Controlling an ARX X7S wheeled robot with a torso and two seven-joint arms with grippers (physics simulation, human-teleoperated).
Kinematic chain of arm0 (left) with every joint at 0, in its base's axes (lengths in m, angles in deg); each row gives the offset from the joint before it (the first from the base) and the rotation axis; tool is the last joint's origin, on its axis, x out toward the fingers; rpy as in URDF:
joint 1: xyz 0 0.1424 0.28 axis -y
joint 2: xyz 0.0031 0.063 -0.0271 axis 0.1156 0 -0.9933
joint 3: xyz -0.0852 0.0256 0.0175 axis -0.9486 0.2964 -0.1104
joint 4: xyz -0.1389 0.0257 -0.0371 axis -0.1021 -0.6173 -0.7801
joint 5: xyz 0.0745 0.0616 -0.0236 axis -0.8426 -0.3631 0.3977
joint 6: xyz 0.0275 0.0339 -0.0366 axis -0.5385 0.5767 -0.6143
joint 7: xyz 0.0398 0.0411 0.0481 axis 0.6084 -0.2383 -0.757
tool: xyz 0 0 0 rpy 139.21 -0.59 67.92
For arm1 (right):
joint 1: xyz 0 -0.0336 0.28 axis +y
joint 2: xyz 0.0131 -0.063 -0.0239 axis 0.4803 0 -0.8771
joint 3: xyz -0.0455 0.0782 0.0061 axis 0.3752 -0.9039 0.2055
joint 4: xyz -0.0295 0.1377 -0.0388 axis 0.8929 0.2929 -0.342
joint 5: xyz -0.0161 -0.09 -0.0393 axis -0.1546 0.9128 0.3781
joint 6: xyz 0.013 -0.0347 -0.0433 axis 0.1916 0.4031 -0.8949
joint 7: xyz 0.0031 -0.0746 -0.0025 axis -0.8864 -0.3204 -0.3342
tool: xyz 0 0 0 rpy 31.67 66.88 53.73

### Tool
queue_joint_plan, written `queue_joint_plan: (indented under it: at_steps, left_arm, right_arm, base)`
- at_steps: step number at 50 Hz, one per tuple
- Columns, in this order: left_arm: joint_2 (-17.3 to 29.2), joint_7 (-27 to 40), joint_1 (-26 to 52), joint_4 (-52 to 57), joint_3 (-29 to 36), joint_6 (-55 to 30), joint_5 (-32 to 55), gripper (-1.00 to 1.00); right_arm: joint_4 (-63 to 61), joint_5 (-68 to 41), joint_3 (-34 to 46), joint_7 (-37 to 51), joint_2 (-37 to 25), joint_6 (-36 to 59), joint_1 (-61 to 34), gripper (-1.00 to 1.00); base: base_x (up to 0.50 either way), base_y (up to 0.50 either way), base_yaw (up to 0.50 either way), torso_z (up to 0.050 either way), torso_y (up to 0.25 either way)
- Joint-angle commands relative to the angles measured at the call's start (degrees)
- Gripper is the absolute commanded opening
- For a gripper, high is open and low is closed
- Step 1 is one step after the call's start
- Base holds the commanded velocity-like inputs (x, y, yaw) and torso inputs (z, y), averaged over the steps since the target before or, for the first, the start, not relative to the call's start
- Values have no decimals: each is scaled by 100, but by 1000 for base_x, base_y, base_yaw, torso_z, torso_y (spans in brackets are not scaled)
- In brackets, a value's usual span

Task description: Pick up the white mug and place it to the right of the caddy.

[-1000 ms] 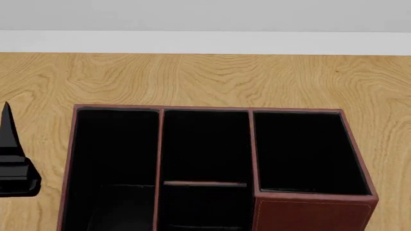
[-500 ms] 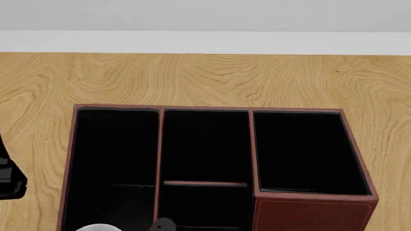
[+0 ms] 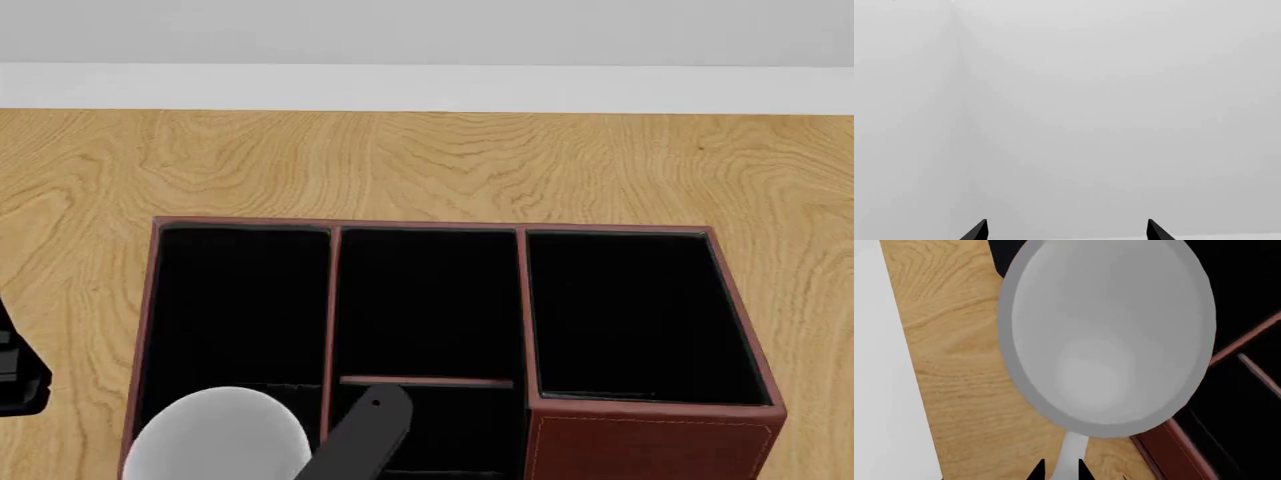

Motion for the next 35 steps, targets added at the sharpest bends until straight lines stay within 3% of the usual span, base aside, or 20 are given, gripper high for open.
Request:
queue_joint_plan:
  at_steps: [1,35]
  left_arm:
    - [153,240,26,-3,35,44,244,100]
    - [423,641,119,-133,187,205,729,100]
  right_arm:
    - [48,-148,-239,-7,-201,-70,-248,-100]
    - [314,-623,-657,176,-845,-191,-928,-100]
  base:
    - [0,0,0,0,0]
    - [0,0,0,0,1]
